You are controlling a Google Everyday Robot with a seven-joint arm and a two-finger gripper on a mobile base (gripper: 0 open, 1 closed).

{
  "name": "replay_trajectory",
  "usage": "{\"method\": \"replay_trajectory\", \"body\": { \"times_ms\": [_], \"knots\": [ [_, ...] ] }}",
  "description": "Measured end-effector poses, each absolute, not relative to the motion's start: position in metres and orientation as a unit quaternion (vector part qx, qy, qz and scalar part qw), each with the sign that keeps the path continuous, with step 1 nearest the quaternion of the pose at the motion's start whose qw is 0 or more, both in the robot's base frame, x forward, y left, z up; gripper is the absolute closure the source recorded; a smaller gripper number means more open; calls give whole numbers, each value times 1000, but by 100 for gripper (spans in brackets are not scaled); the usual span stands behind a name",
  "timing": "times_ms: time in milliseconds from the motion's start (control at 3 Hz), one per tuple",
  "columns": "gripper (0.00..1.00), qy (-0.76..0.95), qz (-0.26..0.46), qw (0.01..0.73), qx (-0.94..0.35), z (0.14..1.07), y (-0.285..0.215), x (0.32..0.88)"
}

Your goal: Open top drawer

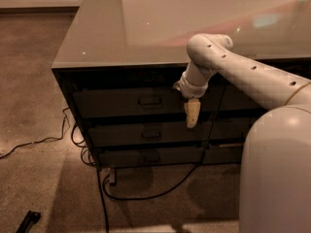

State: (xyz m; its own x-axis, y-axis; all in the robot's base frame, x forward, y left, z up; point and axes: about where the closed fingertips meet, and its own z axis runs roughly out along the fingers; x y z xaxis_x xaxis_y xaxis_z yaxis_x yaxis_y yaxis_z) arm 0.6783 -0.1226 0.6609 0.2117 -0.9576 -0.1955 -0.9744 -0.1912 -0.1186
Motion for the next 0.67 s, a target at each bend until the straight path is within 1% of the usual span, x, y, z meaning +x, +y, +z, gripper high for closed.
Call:
{"method": "replay_trajectory", "body": {
  "times_ms": [333, 667],
  "knots": [
    [0, 629, 36, 117, -767, 659, -120, 694],
    [0, 632, 31, 113, -766, 658, -122, 698]
  ]
}}
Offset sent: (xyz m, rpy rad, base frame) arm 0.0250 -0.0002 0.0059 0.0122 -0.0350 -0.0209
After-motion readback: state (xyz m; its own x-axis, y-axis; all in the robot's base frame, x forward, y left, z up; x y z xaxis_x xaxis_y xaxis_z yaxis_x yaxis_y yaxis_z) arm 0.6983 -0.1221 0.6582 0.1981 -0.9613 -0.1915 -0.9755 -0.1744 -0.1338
